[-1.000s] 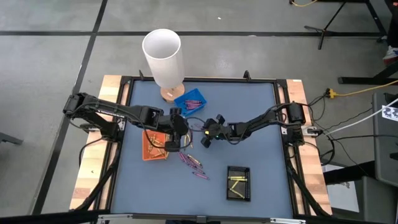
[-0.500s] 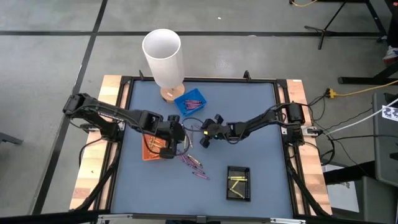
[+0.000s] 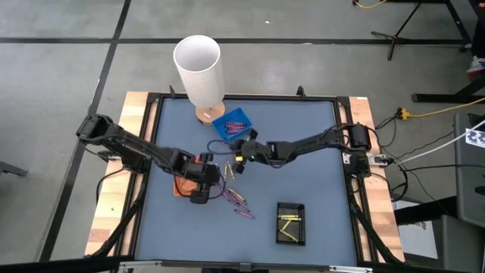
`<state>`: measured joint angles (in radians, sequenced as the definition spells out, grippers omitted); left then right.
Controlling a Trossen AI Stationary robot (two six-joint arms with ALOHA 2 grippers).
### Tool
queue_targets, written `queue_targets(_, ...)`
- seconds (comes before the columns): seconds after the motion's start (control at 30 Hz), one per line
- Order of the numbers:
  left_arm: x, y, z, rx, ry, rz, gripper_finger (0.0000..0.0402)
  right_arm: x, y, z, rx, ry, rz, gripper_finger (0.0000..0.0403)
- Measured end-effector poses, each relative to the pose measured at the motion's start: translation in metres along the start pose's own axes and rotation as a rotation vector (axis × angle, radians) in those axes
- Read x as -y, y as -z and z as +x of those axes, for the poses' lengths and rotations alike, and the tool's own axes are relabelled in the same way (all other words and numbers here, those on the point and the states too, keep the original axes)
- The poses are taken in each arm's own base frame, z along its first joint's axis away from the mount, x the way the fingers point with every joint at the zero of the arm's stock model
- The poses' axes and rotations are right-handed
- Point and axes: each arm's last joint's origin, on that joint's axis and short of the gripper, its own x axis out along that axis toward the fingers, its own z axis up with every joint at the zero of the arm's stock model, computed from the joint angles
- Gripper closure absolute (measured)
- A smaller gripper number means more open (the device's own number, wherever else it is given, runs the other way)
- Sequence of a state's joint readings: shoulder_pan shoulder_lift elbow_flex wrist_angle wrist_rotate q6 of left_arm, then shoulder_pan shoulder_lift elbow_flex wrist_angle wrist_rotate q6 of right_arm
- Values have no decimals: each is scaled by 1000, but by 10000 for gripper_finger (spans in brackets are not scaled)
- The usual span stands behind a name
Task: Sort crayons
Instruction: Put the violet crayon into the blue bin, then put the green crayon into the black bin
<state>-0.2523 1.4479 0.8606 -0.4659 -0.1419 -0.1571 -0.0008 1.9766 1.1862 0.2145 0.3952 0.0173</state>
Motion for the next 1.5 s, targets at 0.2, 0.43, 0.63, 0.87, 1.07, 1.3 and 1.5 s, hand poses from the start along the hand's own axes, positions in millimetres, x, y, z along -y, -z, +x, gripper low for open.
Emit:
queue_targets(0.2,1,8,10,56,9,-48,303,30,-15,10,14,69,-26,377)
queue_targets(0.43,0,11,14,92,-38,-113,303,61,-12,19,-22,113,5,377)
queue_targets(0.63,-2,7,13,147,-96,-157,303,70,-10,22,-29,42,18,377)
queue_targets(0.87,-5,3,12,232,-194,-386,303,68,-10,21,-28,30,16,374)
queue_targets(1.07,-5,3,12,248,-188,-510,303,68,-9,21,-40,29,13,326)
queue_targets(1.3,-6,4,17,257,-236,-594,303,68,-9,21,-39,30,13,280)
queue_targets(1.5,-6,3,32,253,-244,-614,303,68,-9,21,-39,30,13,277)
